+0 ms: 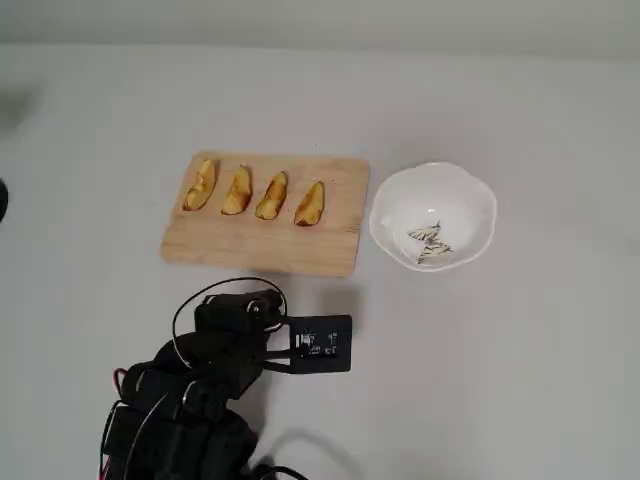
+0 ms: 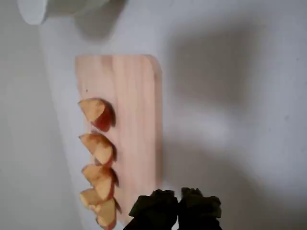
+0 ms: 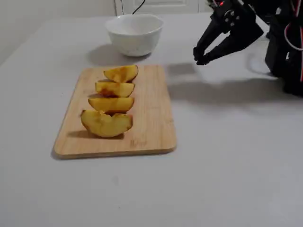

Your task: Pick up the leftmost apple slice from the cutting board and place it into the bowl

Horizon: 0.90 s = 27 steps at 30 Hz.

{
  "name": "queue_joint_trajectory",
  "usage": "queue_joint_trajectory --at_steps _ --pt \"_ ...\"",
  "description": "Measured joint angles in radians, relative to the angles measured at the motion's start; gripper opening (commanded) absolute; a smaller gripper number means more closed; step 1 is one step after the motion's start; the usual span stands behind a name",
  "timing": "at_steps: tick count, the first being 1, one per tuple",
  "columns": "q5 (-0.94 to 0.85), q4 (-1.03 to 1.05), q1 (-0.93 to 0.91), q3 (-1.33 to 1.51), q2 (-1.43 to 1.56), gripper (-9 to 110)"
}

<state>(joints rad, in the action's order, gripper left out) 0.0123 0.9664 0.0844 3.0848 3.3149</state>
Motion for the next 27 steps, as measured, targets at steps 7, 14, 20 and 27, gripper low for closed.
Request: queue_joint_trajectory --at_steps 7,14,20,27 --pt "0.0 0.0 0.0 0.0 0.0 0" --pt "-0.015 0.0 0.008 0.0 0.0 0" --pt "-0.08 0.0 0.069 0.0 0.0 0" --pt "-0.222 -0.077 0.169 0.034 0.0 1"
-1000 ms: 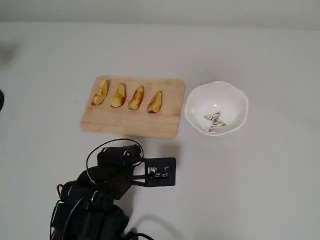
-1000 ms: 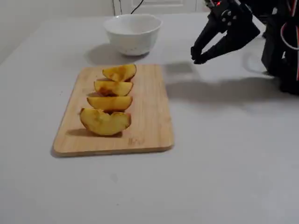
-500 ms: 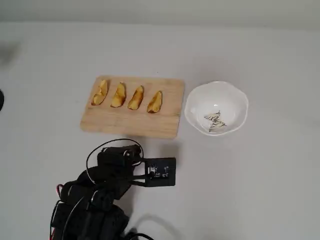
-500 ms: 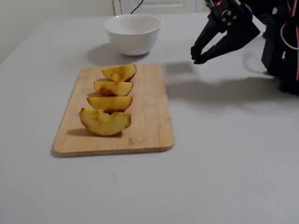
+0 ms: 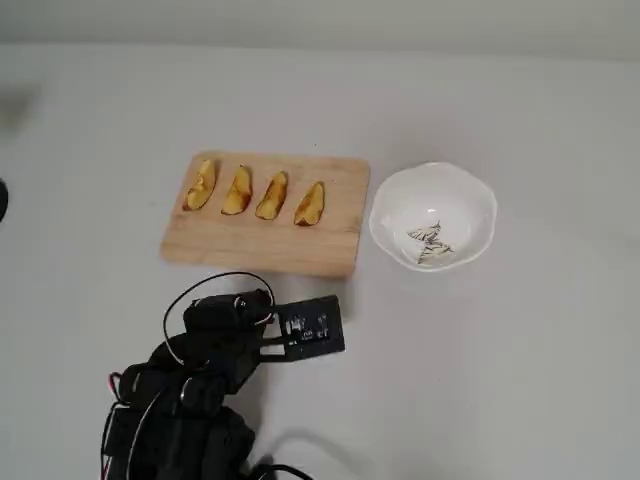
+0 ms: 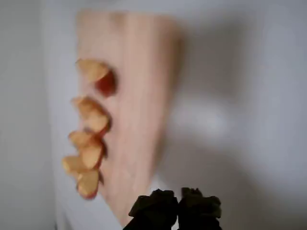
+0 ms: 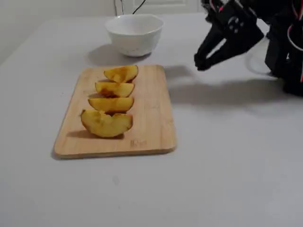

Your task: Pick up the leftmost apple slice from the cutting board and place it into the bowl

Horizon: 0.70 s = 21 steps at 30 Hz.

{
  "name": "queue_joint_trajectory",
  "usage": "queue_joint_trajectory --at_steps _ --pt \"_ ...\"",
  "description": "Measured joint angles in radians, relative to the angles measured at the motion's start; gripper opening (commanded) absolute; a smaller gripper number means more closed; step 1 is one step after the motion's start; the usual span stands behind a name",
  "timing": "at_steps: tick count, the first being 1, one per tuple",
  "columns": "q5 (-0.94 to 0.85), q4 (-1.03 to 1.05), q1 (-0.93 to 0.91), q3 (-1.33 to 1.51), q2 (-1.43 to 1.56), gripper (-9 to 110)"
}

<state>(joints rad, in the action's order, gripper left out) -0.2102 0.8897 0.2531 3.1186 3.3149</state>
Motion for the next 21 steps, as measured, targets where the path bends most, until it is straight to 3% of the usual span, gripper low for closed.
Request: queue_joint_trajectory --at_steps 4,8,21 --pt "-0.267 -0.071 0.087 0.002 0.0 1" --pt "-0.419 -0.158 0.147 -0.025 -0.049 3" --pt "-0.563 -0.318 0.261 -0.672 -0.971 20"
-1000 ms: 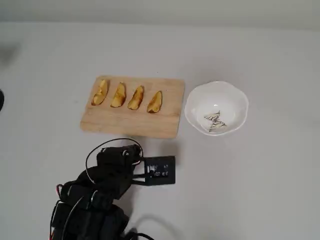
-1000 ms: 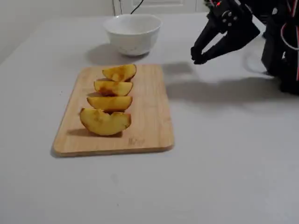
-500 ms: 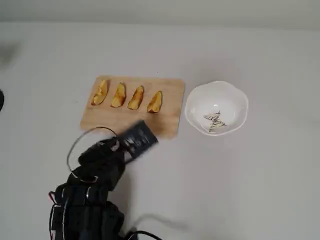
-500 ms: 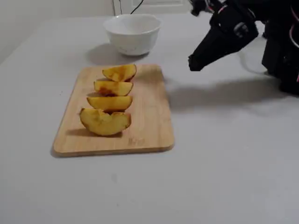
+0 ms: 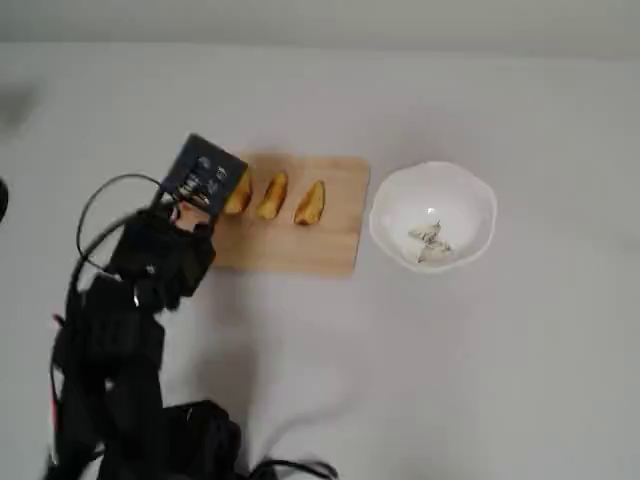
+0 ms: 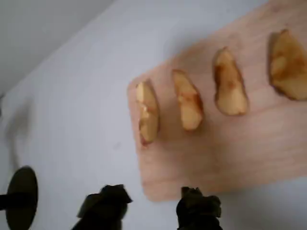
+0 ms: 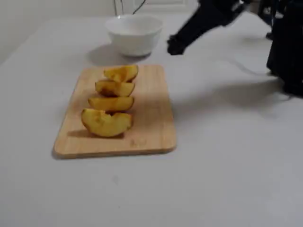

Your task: Pick up the leftmost apple slice from the cutting board and place it into the bowl

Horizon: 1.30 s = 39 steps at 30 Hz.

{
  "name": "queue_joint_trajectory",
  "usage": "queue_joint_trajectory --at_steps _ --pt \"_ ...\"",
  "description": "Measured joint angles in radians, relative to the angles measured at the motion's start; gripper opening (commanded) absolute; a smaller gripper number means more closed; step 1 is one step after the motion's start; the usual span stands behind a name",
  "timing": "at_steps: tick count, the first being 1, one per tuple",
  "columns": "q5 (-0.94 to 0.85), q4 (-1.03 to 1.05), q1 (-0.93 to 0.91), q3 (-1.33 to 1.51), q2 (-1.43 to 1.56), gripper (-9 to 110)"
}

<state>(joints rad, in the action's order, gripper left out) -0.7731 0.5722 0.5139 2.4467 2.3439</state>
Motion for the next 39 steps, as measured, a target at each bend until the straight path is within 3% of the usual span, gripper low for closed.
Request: queue_joint_trajectory --at_steps 13,29,39 --pt "0.0 0.005 0.034 -0.486 -0.647 22" --pt "0.018 0.04 0.071 -0.756 -0.991 21" --pt "0.048 0.04 0.084 -0.842 -1.095 0"
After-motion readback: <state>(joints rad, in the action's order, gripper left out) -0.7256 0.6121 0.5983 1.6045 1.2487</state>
